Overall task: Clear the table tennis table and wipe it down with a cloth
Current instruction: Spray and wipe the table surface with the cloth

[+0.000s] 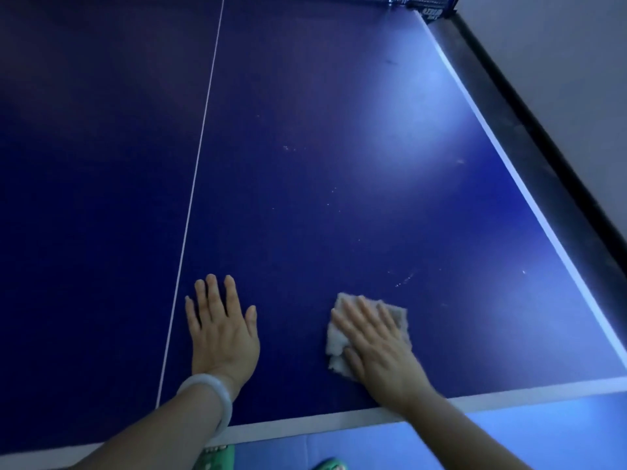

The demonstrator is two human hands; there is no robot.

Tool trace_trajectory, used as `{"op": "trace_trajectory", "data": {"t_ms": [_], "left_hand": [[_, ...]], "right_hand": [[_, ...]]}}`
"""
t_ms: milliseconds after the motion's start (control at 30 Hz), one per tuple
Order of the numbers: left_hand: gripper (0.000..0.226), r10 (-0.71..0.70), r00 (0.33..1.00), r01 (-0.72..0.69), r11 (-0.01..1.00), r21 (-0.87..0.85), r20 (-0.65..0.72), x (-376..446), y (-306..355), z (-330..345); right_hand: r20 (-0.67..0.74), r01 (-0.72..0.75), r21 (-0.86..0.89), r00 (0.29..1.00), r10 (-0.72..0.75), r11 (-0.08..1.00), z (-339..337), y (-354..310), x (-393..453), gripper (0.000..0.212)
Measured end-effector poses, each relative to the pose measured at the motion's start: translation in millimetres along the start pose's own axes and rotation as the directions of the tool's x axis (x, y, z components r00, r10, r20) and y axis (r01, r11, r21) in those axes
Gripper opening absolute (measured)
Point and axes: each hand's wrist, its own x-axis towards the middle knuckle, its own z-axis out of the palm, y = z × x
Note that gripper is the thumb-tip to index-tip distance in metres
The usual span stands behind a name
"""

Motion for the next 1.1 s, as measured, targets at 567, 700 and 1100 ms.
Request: {"op": "trace_trajectory", "data": {"t_ms": [567,700,1100], "left_hand": [[0.071,-0.018,1.000,0.019,1.000,0.024,-0.025,0,0,-2],[0.070,-0.027,1.000,0.027,0.999,0.040,-0.011,1,0,-1],[0.070,-0.037,0.999,0.037,0.999,0.013,0.004,0,0,-6]], "right_hand": [[-0.013,-0.006,-0.030,1.000,0.005,1.000,-3,48,69,0.053],[-0.071,-0.773,0.162,0.611,0.789,0.613,-15,114,72,0.054],[-0.002,0.118,-0.003,0.993,-0.118,0.993,-5,34,152,0.056]]}}
